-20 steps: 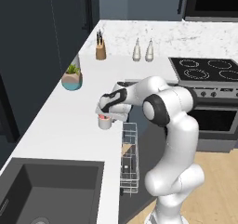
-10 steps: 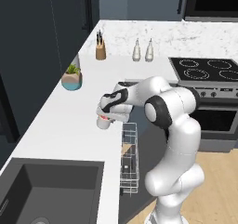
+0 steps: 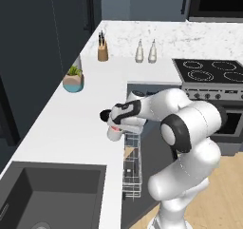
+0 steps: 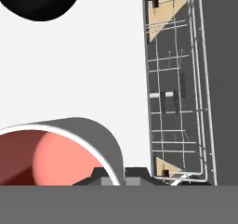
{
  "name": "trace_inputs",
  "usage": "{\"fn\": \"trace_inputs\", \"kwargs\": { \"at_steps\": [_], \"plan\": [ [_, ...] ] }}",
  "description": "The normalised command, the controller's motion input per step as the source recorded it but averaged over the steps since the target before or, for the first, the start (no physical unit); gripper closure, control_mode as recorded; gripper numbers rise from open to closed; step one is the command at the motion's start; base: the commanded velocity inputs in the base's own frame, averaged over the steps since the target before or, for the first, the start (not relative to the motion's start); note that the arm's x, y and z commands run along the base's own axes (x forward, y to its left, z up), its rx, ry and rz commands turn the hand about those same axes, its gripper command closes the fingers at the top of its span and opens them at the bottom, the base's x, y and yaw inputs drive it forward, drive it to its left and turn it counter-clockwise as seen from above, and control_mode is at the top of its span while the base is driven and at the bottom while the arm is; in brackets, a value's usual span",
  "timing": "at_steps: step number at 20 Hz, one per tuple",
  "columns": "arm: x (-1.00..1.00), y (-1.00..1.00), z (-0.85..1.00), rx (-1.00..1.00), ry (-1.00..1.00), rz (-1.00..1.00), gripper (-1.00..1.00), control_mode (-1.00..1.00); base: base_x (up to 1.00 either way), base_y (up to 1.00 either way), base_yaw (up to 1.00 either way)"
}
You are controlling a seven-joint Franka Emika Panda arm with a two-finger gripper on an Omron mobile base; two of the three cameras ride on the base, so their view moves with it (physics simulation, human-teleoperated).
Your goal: Pick up the cup and bowl from the counter, place them in the dishwasher, and close the dishwasher door.
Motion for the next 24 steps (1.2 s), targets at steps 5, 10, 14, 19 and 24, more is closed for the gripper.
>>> {"fn": "trace_inputs", "kwargs": {
  "at_steps": [5,10,14,19,24],
  "plan": [
    [-0.25,-0.72,0.00,0.05,0.00,0.00,1.00,-1.00,0.00,0.00,0.00],
    [0.02,-0.63,-0.09,0.02,0.04,0.00,1.00,-1.00,0.00,0.00,0.00],
    [0.23,-0.45,-0.34,0.00,0.08,0.00,1.00,-1.00,0.00,0.00,0.00],
    [0.29,-0.26,-0.47,0.00,0.01,0.00,1.00,-1.00,0.00,0.00,0.00],
    [0.32,-0.08,-0.53,0.00,0.00,0.10,1.00,-1.00,0.00,0.00,0.00]
  ]
}}
